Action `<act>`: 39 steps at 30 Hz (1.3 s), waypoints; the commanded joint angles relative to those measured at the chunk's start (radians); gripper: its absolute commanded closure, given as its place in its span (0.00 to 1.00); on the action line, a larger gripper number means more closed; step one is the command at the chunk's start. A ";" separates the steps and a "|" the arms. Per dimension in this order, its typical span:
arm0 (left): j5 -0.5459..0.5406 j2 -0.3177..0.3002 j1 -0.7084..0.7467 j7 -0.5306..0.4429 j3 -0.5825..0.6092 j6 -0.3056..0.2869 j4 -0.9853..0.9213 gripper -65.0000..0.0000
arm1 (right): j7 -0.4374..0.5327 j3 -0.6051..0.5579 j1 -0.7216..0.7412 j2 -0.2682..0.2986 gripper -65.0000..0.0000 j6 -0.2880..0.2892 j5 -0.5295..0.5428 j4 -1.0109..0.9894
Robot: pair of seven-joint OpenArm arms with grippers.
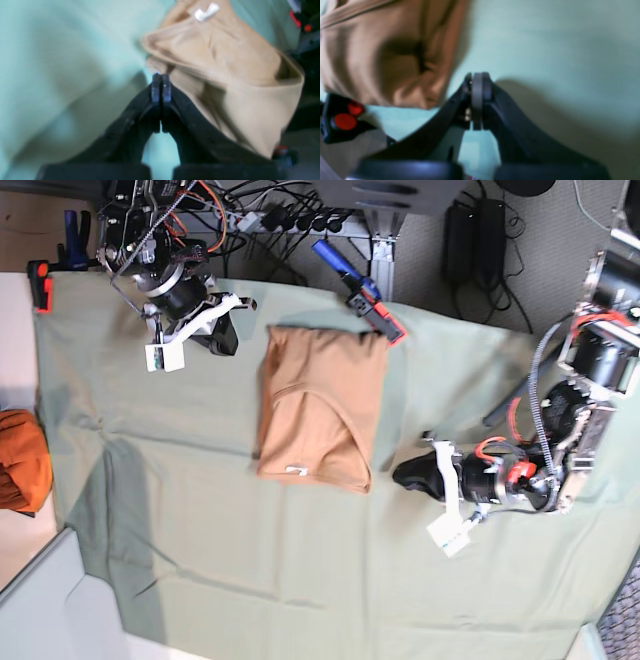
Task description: Fold the T-shirt properly
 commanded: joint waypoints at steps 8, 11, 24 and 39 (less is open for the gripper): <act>-0.101 -0.247 0.214 0.056 -0.109 -0.009 0.414 1.00 | -0.015 0.071 -0.124 0.074 1.00 0.095 0.096 0.170; -0.118 -0.321 0.339 0.088 -0.185 -0.009 0.529 1.00 | -0.018 0.071 -0.198 0.102 1.00 0.095 0.104 0.216; -0.042 -0.421 0.975 0.089 -0.461 -0.009 0.587 1.00 | -0.018 0.062 -0.536 0.111 1.00 0.095 0.136 0.226; 0.481 -0.254 0.882 -0.073 -0.055 0.267 -0.206 1.00 | 0.059 -0.289 -0.369 0.107 1.00 0.083 -0.067 -0.406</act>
